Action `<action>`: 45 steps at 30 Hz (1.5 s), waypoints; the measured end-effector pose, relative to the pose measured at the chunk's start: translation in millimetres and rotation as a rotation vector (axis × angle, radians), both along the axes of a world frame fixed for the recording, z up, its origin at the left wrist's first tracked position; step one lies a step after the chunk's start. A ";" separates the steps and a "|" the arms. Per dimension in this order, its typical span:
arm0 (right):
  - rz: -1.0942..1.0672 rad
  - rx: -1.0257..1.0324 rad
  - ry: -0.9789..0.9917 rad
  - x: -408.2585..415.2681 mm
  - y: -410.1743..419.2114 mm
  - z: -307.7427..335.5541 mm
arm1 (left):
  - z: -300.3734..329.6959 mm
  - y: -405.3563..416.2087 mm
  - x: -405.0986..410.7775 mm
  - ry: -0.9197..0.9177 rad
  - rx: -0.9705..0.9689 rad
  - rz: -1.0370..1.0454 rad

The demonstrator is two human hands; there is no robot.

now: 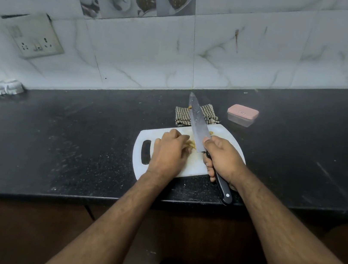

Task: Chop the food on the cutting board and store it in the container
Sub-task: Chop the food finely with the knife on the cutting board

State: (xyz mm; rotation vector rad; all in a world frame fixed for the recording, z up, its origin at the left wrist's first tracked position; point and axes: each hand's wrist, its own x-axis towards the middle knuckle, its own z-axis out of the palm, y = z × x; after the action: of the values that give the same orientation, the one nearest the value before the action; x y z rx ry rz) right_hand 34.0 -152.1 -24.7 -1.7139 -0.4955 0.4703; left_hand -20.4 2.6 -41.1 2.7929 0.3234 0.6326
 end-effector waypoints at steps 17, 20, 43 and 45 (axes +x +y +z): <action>0.000 0.022 -0.018 -7.2 -4.0 3.9 | 3.2 -3.6 -3.1 -0.009 -0.095 0.085; -0.003 0.031 -0.011 -6.2 -2.5 3.9 | 2.7 -2.4 -2.9 -0.015 -0.110 0.084; 0.079 -0.170 -0.087 4.3 3.9 3.9 | -6.6 -1.7 -5.9 -0.043 -0.094 0.069; 0.067 -0.200 -0.078 4.0 4.5 7.8 | -3.4 -2.3 -6.1 -0.017 -0.115 0.064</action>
State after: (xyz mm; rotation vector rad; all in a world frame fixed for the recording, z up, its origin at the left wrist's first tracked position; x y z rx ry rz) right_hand 37.9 -147.7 -16.9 -1.9180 -0.5789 0.5162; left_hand -26.5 0.3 -44.5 2.6749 0.4334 0.6315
